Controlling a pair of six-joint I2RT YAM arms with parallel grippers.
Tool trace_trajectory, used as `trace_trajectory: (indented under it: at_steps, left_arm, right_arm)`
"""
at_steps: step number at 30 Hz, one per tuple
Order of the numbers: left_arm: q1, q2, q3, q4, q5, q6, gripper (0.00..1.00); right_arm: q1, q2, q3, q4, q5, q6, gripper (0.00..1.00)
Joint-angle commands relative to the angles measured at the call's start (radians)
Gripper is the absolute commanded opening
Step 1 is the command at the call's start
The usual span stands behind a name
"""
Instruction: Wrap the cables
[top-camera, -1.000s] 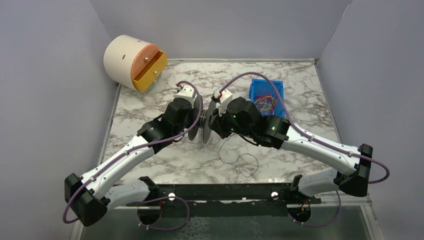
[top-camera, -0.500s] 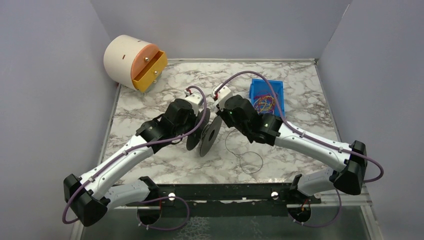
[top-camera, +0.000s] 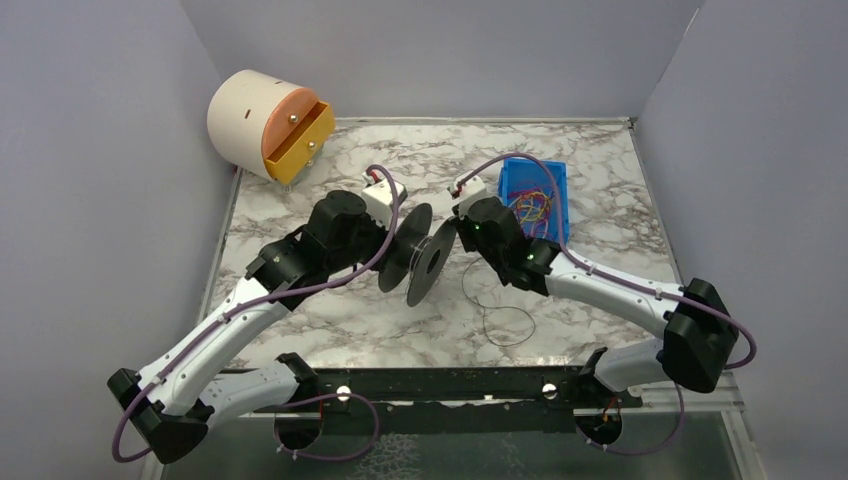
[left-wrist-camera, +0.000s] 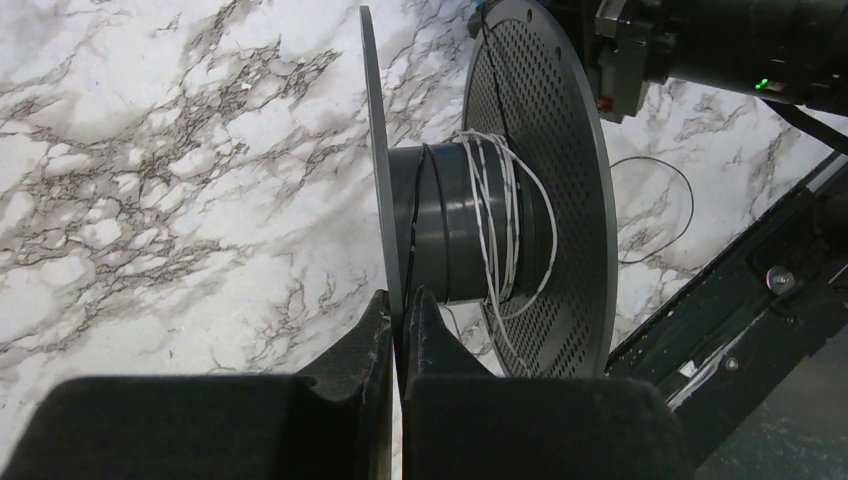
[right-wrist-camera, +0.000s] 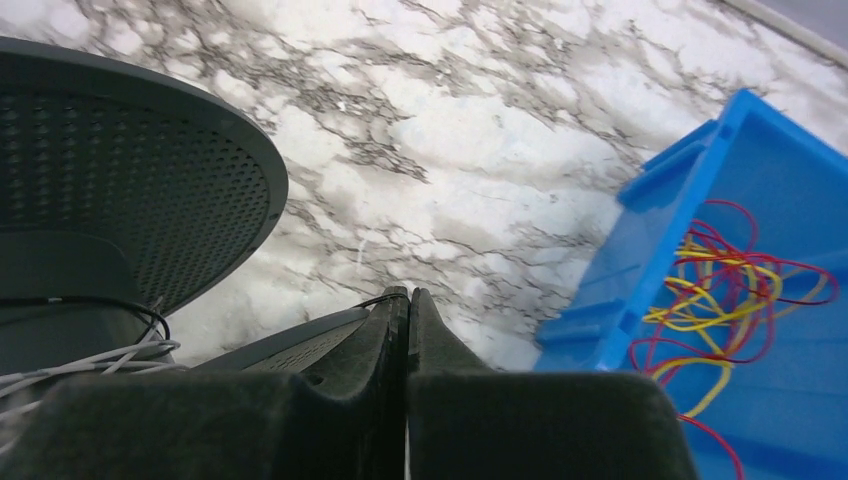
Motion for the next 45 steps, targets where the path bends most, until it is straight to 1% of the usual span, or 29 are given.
trace_trajectory:
  at_steps: [1,6,11,20,24,28,30,34,38,40,43,45]
  left_arm:
    - [-0.002,-0.048,0.077,-0.060,0.123,0.027,0.00]
    - [-0.001,-0.045,0.116,-0.078,0.173,0.029,0.00]
    - [-0.002,-0.039,0.143,-0.092,0.201,0.035,0.00]
    - [-0.002,-0.025,0.199,-0.099,0.241,0.034,0.00]
    - [-0.001,-0.021,0.236,-0.114,0.221,0.035,0.00]
    - [-0.001,-0.021,0.257,-0.121,0.182,0.026,0.00]
    - [-0.002,-0.024,0.291,-0.120,0.172,0.019,0.00]
    - [-0.001,-0.018,0.326,-0.120,0.184,0.011,0.00]
    - [-0.001,-0.020,0.356,-0.120,0.173,-0.002,0.00]
    - [-0.002,-0.020,0.370,-0.116,0.144,-0.019,0.00]
    - [-0.001,-0.025,0.384,-0.100,0.070,-0.050,0.00]
    - [-0.002,-0.031,0.384,-0.083,-0.003,-0.072,0.00]
  right_arm:
    - [-0.056,-0.019,-0.084,0.176,-0.031,0.085,0.05]
    - [-0.084,-0.025,-0.180,0.313,-0.091,0.143,0.07]
    - [-0.134,-0.022,-0.257,0.426,-0.185,0.210,0.09]
    - [-0.161,0.013,-0.315,0.584,-0.288,0.278,0.20]
    - [-0.175,0.008,-0.358,0.659,-0.340,0.311,0.26]
    - [-0.187,-0.009,-0.403,0.715,-0.386,0.335,0.30]
    - [-0.193,-0.012,-0.425,0.740,-0.407,0.348,0.31]
    - [-0.198,-0.010,-0.443,0.764,-0.425,0.369,0.33]
    - [-0.200,-0.007,-0.460,0.786,-0.444,0.379,0.29]
    - [-0.201,-0.001,-0.468,0.791,-0.465,0.388,0.21]
    - [-0.201,0.004,-0.487,0.798,-0.497,0.395,0.02]
    - [-0.201,0.003,-0.507,0.806,-0.519,0.396,0.01]
